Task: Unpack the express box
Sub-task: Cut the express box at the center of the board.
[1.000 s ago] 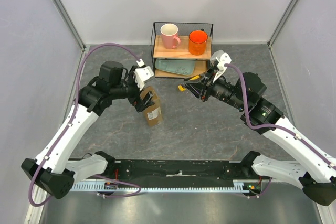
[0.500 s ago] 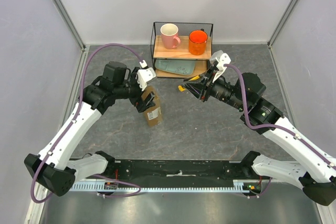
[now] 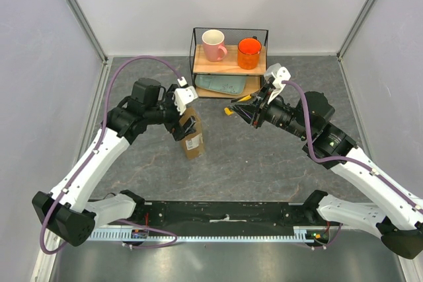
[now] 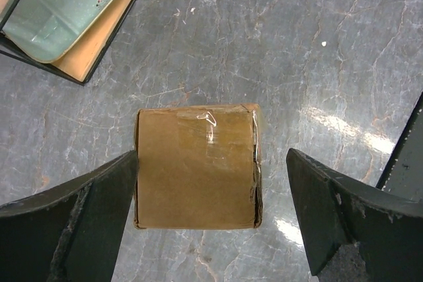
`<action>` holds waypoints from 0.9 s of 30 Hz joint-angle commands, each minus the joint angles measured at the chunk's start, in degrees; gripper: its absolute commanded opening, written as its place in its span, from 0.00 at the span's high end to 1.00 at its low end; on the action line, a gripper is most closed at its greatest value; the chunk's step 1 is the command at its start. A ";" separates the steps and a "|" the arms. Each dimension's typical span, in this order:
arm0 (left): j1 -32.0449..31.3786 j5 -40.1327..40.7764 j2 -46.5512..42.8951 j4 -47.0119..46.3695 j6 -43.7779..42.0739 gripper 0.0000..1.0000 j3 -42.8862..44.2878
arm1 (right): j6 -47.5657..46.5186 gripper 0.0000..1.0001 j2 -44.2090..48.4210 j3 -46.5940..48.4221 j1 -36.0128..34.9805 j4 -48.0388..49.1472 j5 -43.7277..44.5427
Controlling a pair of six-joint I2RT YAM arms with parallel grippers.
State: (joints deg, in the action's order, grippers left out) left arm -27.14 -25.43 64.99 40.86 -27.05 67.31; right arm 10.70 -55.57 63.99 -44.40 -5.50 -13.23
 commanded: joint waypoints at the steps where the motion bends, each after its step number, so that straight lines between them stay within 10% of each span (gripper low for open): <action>1: -0.29 1.26 0.40 -1.04 -1.87 0.01 -2.00 | -0.41 1.00 0.38 -0.18 -0.16 1.81 -0.30; 27: -0.29 3.81 -3.82 -1.22 -0.73 0.01 -0.60 | 0.20 1.00 0.55 -1.50 -0.07 3.21 -1.18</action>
State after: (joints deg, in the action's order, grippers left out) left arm -27.14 -23.73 61.76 42.59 -27.40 67.13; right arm 10.74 -55.57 62.76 -44.40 -5.02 -13.65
